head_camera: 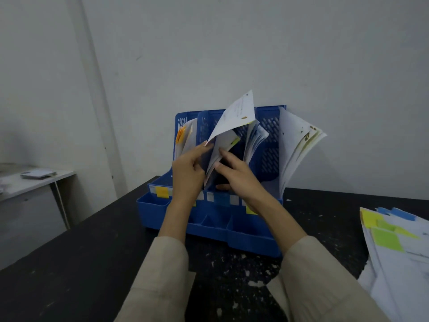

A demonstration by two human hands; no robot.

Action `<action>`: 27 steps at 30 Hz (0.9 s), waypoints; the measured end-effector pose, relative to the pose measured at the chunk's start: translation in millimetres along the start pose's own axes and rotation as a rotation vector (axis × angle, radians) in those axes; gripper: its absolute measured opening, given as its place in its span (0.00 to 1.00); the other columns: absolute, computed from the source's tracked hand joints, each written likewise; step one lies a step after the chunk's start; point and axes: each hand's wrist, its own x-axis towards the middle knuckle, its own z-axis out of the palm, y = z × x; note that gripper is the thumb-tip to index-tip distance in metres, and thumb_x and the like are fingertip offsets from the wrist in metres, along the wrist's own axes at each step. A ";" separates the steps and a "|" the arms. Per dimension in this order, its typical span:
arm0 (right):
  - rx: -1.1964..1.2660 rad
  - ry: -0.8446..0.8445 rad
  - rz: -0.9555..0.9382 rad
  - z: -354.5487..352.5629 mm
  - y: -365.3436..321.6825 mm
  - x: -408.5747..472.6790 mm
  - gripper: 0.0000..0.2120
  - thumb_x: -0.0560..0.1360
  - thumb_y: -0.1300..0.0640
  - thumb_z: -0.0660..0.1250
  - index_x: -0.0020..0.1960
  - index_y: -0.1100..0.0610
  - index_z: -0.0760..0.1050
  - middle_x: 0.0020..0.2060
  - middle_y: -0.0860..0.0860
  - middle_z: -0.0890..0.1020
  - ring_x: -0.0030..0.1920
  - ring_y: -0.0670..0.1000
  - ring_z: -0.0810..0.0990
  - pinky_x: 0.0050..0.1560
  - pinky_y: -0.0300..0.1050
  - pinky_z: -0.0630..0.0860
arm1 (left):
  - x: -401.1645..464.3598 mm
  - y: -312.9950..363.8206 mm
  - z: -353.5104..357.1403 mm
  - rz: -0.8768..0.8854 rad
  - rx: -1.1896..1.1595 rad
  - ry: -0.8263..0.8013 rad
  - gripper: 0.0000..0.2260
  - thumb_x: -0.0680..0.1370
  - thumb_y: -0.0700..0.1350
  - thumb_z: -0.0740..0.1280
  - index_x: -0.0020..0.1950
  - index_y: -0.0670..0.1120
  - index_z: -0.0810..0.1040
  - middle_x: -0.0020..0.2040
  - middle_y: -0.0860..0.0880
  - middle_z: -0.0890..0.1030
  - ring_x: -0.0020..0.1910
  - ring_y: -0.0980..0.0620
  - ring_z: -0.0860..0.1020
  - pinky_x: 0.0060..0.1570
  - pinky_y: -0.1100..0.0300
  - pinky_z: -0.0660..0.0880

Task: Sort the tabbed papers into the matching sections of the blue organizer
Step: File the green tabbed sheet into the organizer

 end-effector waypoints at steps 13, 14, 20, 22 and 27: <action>-0.465 0.160 -0.184 5.8 7.7 2.0 0.24 0.79 0.52 0.61 0.73 0.54 0.62 0.62 0.51 0.67 0.60 0.50 0.72 0.61 0.43 0.70 | -36.5 -49.3 -20.6 -0.114 0.176 -0.319 0.12 0.80 0.50 0.60 0.61 0.49 0.63 0.61 0.48 0.76 0.57 0.49 0.76 0.57 0.48 0.73; -0.510 0.205 -0.211 6.9 7.0 0.9 0.22 0.79 0.52 0.62 0.72 0.55 0.65 0.57 0.51 0.68 0.54 0.50 0.74 0.57 0.42 0.71 | -43.8 -52.7 -19.6 -0.122 0.221 -0.329 0.14 0.80 0.52 0.59 0.63 0.49 0.64 0.61 0.49 0.76 0.58 0.49 0.75 0.61 0.46 0.70; -0.557 0.322 -0.235 5.1 -2.0 6.9 0.16 0.78 0.50 0.63 0.51 0.63 0.79 0.32 0.57 0.81 0.30 0.51 0.80 0.36 0.45 0.79 | -72.9 -73.6 -12.5 0.060 0.433 -0.326 0.22 0.80 0.57 0.48 0.66 0.48 0.69 0.70 0.51 0.69 0.73 0.53 0.60 0.74 0.48 0.51; -0.611 0.334 -0.250 5.1 -15.5 18.2 0.20 0.78 0.50 0.63 0.39 0.67 0.79 0.28 0.58 0.81 0.25 0.51 0.79 0.30 0.42 0.77 | -75.1 -77.4 -9.8 0.064 0.427 -0.320 0.24 0.80 0.57 0.47 0.70 0.47 0.67 0.73 0.50 0.65 0.75 0.55 0.55 0.75 0.52 0.48; -0.816 0.371 -0.212 10.1 -51.4 59.6 0.14 0.73 0.55 0.64 0.35 0.64 0.72 0.30 0.58 0.79 0.34 0.55 0.79 0.36 0.47 0.78 | -80.8 -78.0 -3.4 0.038 0.370 -0.327 0.27 0.80 0.58 0.47 0.75 0.46 0.59 0.77 0.51 0.56 0.76 0.57 0.46 0.74 0.60 0.41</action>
